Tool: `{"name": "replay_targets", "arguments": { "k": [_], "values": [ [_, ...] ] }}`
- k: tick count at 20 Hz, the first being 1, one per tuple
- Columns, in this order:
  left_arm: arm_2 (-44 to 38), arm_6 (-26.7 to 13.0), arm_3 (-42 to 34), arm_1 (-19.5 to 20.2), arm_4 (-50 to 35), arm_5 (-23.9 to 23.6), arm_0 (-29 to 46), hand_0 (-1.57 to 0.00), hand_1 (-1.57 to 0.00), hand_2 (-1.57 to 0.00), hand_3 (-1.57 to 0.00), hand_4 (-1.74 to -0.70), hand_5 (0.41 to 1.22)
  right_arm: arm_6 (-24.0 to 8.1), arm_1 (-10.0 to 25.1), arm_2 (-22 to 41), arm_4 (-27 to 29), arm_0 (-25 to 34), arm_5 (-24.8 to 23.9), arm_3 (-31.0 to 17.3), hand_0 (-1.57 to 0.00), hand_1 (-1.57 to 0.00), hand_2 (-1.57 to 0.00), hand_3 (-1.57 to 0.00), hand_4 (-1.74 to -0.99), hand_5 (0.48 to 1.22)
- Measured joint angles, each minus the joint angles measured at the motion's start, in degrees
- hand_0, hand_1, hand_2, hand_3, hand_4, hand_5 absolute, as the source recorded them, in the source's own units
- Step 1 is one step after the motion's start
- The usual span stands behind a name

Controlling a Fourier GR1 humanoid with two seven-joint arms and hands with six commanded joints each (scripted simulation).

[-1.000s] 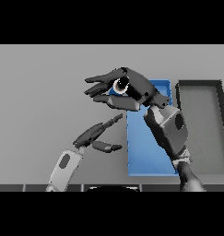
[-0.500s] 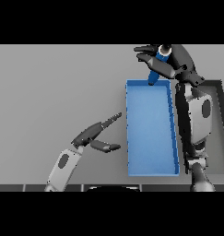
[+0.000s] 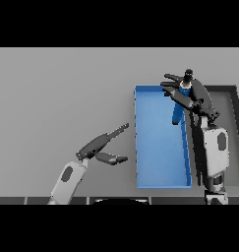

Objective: Pick up the blue pipe and place it into the blue bin.

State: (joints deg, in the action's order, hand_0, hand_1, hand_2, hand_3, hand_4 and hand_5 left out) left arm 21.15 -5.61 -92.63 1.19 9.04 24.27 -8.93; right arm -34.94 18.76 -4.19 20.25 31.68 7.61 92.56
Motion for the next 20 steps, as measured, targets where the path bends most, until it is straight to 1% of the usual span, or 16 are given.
{"name": "replay_targets", "arguments": {
  "k": [2,3,4,5,7,8,9,10,11,12,14,16,17,18,19,20],
  "values": [
    [0.6,0.7,-0.4,-0.1,0.4,-0.1,0.5,0.0,0.0,0.0,0.0,-0.88,0.425,0.0,2.9,3.7,0.6,-3.3,-4.6,0.0,-1.57,-1.57,-1.57,-1.57,-1.741,1.221],
    [0.4,0.5,-0.4,0.0,0.3,-0.1,0.4,0.0,0.0,0.0,0.0,-0.89,0.423,0.0,5.2,6.2,0.7,-4.8,-7.1,0.1,-1.57,-1.57,-1.57,-1.51,-1.741,1.221],
    [0.4,0.5,-0.3,-0.1,0.1,0.0,0.3,0.0,0.0,0.0,0.0,-0.89,0.422,0.0,7.6,8.8,1.9,-5.8,-10.6,-0.2,-1.57,-1.57,-1.57,-1.52,-1.741,1.221],
    [0.9,0.3,-0.5,-0.6,0.6,-0.4,0.6,0.0,0.0,0.0,0.0,-0.89,0.42,0.0,8.8,11.0,2.9,-7.1,-13.2,-0.3,-1.57,-1.57,-1.57,-1.26,-1.741,1.221],
    [0.3,-0.3,-0.5,-0.1,0.5,-0.5,0.0,0.0,0.0,0.0,0.0,-0.88,0.42,0.0,12.5,16.2,4.0,-7.9,-17.3,-1.2,-1.57,-1.57,-1.57,-1.02,-1.741,1.221],
    [0.3,0.4,-1.0,0.1,0.1,-0.2,0.2,0.0,0.0,0.0,0.0,-0.88,0.421,0.0,14.6,18.9,4.8,-7.7,-19.6,-2.1,-1.57,-1.57,-1.57,-0.91,-1.741,1.221],
    [0.4,0.5,-1.5,0.2,-0.1,-0.1,0.3,0.0,0.0,0.0,0.0,-0.88,0.421,0.1,16.7,21.4,6.3,-8.1,-21.9,-2.8,-1.57,-1.55,-1.57,-0.85,-1.741,1.221],
    [-0.1,-0.3,-1.8,0.9,-0.5,0.3,0.1,0.0,0.0,0.0,0.0,-0.88,0.421,0.0,18.4,24.4,7.9,-7.3,-24.7,-3.9,-1.46,-1.34,-1.34,-0.79,-1.678,1.221],
    [0.7,-0.3,-1.5,0.4,0.2,0.2,0.7,0.0,0.0,0.0,0.0,-0.88,0.422,0.0,20.8,28.3,10.8,-6.4,-27.0,-5.1,-1.17,-1.07,-1.07,-0.63,-1.592,1.221],
    [0.7,-0.7,-1.5,0.3,0.2,0.1,0.4,0.0,0.0,0.0,0.0,-0.88,0.422,0.0,21.7,29.9,11.7,-5.6,-27.1,-5.9,-0.94,-0.85,-0.86,-0.5,-1.503,1.221],
    [0.8,-1.1,-1.1,-0.2,0.4,-0.1,0.2,0.0,0.0,0.0,0.0,-0.88,0.427,0.0,25.3,35.9,16.2,-3.1,-29.0,-8.1,-0.6,-0.55,-0.55,-0.32,-1.337,1.221],
    [0.9,-0.6,-1.3,-0.1,0.5,-0.2,0.4,0.0,0.0,0.0,0.0,-0.88,0.43,0.0,29.4,44.1,21.4,1.5,-28.2,-9.3,-0.38,-0.35,-0.35,-0.21,-1.219,1.137],
    [1.0,-0.7,-1.3,-0.2,0.4,-0.1,0.5,0.0,0.0,0.0,0.0,-0.88,0.429,0.2,30.9,46.6,22.5,3.0,-27.4,-9.6,-0.31,-0.28,-0.28,-0.16,-1.175,1.084],
    [0.8,-0.6,-1.0,0.0,0.5,-0.1,0.5,0.0,0.0,0.0,0.0,-0.88,0.429,0.3,32.5,51.1,24.2,6.3,-27.1,-10.5,-0.24,-0.22,-0.22,-0.13,-1.142,1.03],
    [0.6,-0.5,-0.9,0.2,0.4,-0.1,0.8,0.0,0.0,0.0,0.0,-0.89,0.428,1.2,33.4,53.0,23.2,7.2,-25.9,-9.2,-0.2,-0.18,-0.18,-0.1,-1.11,0.979],
    [0.7,-0.5,-1.0,0.2,0.5,-0.1,0.8,0.0,0.0,0.0,0.0,-0.89,0.428,0.0,33.7,54.0,23.1,7.6,-25.0,-9.4,-0.16,-0.14,-0.14,-0.08,-1.083,0.934]
  ]
}}
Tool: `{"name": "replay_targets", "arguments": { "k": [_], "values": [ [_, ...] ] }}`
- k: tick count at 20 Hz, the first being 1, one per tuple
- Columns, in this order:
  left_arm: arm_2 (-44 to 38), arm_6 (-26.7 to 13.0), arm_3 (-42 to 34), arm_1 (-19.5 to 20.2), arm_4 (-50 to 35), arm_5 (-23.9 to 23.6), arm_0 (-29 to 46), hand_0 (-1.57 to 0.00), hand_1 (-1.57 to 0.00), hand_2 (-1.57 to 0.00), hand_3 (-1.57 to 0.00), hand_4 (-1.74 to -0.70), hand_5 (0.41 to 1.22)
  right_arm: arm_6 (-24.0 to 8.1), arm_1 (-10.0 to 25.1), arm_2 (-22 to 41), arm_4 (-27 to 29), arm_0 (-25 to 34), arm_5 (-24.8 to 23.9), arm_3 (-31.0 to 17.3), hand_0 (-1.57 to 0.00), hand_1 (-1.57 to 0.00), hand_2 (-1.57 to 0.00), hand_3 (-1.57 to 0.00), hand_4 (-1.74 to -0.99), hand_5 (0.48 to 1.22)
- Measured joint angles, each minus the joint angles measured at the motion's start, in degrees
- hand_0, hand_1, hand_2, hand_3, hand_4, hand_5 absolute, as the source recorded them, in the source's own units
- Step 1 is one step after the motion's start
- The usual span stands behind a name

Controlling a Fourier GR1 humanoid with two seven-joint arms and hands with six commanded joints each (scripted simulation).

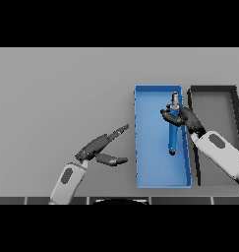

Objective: Pick up the blue pipe and place it into the blue bin.

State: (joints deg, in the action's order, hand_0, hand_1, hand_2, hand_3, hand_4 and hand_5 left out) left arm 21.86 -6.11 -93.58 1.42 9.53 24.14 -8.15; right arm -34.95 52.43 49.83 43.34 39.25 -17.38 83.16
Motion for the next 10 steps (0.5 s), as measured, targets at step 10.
{"name": "replay_targets", "arguments": {
  "k": [10],
  "values": [
    [0.1,-0.3,-0.4,-0.3,0.0,-0.2,-0.1,0.0,0.0,0.0,0.0,-0.89,0.429,0.0,2.1,8.5,1.9,4.7,-0.1,-1.8,-0.02,-0.01,-0.01,-0.01,-1.03,0.682]
  ]
}}
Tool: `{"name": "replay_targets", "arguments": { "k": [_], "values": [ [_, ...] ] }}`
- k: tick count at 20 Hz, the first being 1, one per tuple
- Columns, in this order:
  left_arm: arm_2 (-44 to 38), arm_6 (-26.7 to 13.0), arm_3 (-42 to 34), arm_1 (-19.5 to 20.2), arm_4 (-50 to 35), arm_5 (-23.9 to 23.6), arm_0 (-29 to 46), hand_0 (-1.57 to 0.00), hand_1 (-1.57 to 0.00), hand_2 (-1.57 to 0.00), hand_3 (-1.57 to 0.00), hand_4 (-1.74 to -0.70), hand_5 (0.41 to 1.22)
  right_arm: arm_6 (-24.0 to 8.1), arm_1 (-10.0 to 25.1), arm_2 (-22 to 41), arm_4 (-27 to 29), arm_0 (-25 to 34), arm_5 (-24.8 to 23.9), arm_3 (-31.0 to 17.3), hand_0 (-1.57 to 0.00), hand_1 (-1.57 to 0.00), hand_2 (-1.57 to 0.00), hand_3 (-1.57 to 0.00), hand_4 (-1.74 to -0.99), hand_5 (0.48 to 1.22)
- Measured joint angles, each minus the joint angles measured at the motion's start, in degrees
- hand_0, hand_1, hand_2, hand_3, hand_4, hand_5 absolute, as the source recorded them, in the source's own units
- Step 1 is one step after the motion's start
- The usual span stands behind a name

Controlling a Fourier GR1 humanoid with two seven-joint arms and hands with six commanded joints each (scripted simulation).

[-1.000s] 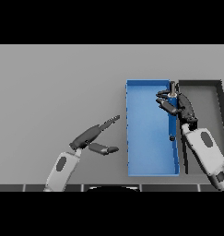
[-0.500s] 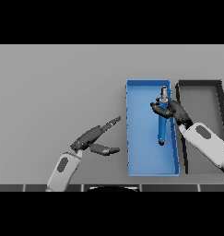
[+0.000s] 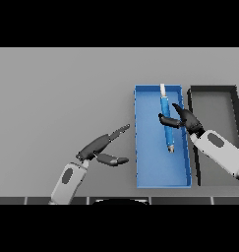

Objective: Pick up the blue pipe and place it into the blue bin.

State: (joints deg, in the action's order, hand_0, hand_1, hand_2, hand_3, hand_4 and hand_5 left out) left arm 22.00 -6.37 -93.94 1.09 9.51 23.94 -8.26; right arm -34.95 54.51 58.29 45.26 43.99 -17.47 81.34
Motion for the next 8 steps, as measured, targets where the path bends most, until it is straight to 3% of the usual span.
{"name": "replay_targets", "arguments": {
  "k": [8],
  "values": [
    [-0.2,1.4,0.9,0.4,0.5,0.0,-0.3,0.0,0.0,0.0,0.0,-0.88,0.431,0.6,0.2,1.5,0.4,1.3,1.7,-0.3,-0.01,-0.01,-0.01,0.0,-1.022,0.643]
  ]
}}
